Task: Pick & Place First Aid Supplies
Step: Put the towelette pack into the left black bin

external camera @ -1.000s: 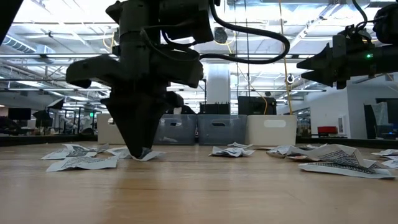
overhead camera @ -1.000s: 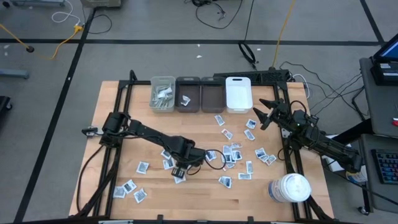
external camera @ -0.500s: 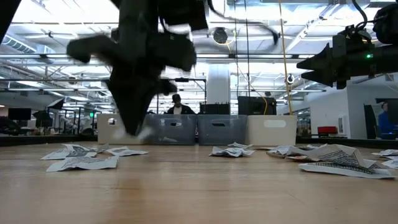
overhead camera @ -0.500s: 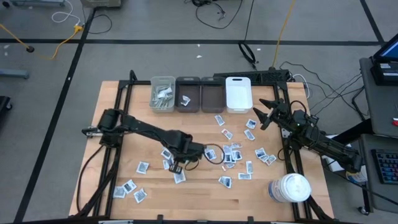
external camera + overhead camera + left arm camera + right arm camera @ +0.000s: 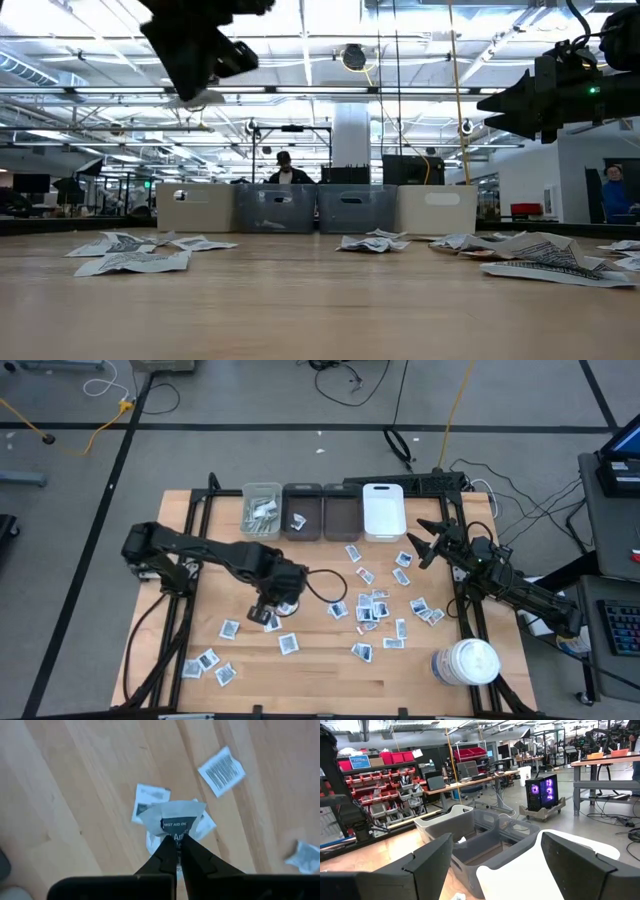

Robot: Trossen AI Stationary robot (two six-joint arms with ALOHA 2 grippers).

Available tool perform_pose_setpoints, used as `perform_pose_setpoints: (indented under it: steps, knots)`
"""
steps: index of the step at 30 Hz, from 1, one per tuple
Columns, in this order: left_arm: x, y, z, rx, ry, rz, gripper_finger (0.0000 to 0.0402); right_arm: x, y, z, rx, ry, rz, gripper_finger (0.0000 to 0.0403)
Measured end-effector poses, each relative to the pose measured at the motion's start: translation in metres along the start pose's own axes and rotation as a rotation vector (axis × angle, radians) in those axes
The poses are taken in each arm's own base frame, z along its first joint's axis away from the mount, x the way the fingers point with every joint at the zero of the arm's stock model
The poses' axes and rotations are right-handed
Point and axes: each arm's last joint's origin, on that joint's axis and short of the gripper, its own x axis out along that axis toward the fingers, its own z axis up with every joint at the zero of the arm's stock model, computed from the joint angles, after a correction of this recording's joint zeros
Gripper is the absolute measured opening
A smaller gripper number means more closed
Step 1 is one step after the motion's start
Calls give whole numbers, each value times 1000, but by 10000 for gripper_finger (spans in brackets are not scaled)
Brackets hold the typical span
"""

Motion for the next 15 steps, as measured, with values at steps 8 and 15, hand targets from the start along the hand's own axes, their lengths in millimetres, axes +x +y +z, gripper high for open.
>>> perform_pose_setpoints:
  steps: [8, 15]
  knots:
    - [-8, 26, -6, -64, -44, 11, 7, 0, 0, 0, 0, -1, 0, 297]
    - [-16, 86, -25, -253, -96, 67, 6, 0, 0, 0, 0, -1, 0, 297]
